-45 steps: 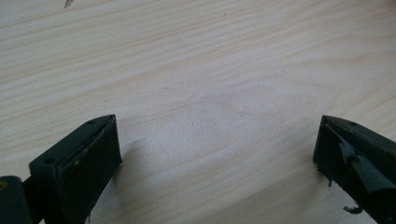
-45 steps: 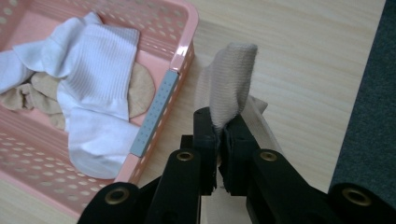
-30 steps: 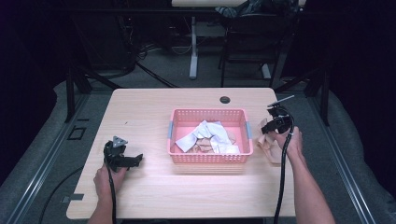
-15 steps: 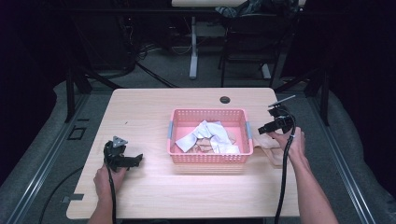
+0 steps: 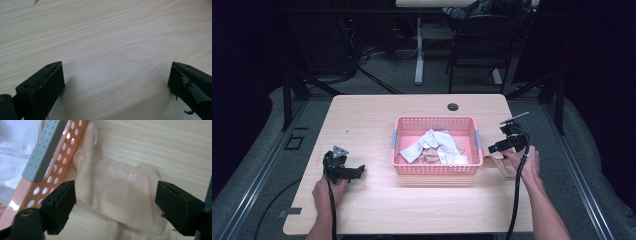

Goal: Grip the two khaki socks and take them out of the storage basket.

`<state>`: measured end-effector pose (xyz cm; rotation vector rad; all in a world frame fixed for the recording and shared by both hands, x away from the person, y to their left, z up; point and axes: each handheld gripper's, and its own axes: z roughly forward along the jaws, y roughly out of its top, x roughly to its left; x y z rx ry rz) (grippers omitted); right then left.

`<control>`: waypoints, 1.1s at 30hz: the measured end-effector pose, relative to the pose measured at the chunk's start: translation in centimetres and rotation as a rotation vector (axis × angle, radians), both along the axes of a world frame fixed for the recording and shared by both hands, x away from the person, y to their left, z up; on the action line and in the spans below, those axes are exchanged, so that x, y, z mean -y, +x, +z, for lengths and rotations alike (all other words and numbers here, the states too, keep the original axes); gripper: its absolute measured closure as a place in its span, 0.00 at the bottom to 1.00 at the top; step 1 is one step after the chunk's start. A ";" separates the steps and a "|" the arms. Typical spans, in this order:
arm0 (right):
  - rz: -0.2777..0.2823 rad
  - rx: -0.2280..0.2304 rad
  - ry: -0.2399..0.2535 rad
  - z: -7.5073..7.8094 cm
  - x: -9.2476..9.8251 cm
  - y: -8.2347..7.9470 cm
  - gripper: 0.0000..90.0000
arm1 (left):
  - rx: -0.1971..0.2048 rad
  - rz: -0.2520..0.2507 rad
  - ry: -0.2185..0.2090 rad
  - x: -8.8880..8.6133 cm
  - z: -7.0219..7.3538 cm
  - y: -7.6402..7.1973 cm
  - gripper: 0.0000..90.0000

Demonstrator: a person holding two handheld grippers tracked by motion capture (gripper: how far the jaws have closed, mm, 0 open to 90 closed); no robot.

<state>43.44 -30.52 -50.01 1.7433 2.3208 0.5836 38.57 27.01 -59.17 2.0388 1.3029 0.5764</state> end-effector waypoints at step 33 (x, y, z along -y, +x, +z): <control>0.112 -0.049 -0.063 -2.6 1.7 -11.8 0.00 | -0.001 0.002 0.001 0.0 0.0 0.0 0.00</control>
